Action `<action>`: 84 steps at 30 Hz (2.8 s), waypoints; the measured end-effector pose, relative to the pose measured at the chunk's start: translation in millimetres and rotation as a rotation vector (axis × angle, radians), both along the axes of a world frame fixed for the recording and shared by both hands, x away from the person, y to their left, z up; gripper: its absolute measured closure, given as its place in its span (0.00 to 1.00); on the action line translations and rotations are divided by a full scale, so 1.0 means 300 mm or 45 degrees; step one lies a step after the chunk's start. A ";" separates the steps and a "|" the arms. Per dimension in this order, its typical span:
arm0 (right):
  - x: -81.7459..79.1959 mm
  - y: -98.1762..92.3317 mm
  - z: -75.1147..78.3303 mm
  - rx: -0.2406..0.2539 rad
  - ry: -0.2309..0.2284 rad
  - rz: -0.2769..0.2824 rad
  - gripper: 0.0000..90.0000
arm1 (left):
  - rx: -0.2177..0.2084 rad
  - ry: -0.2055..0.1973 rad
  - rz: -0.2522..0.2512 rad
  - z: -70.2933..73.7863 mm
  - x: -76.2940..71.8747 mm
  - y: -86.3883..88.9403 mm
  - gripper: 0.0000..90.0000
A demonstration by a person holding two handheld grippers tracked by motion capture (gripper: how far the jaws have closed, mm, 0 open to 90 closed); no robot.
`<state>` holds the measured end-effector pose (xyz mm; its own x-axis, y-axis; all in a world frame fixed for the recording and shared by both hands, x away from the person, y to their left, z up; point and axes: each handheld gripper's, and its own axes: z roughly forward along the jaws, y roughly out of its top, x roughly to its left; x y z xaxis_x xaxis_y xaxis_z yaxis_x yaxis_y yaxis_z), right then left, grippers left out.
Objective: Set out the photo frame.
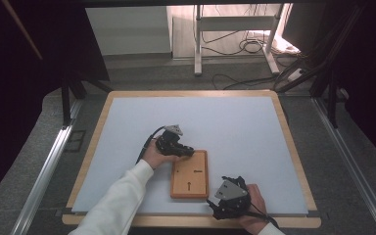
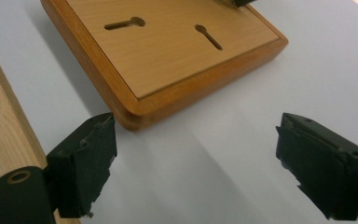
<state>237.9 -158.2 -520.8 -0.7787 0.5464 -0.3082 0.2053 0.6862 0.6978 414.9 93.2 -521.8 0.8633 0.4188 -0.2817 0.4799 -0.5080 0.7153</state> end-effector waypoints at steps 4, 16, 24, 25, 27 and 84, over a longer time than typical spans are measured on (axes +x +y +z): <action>0.002 0.036 0.000 -0.019 -0.030 0.004 0.11 | -0.004 0.027 0.001 0.002 0.007 -0.001 0.91; 0.000 0.125 -0.019 -0.094 -0.108 0.049 0.11 | -0.013 0.062 -0.004 0.003 0.020 0.001 0.91; -0.010 0.171 -0.029 -0.147 -0.186 0.075 0.13 | -0.014 0.080 -0.004 0.003 0.026 0.005 0.91; -0.009 0.172 -0.029 -0.156 -0.192 0.075 0.14 | -0.017 0.084 -0.004 0.002 0.027 0.006 0.91; -0.009 0.177 -0.032 -0.162 -0.215 0.062 0.16 | -0.021 0.085 0.004 0.001 0.028 0.006 0.91; 0.025 0.182 0.081 -0.181 -0.421 0.118 0.55 | 0.025 -0.178 0.286 0.049 -0.246 0.295 0.37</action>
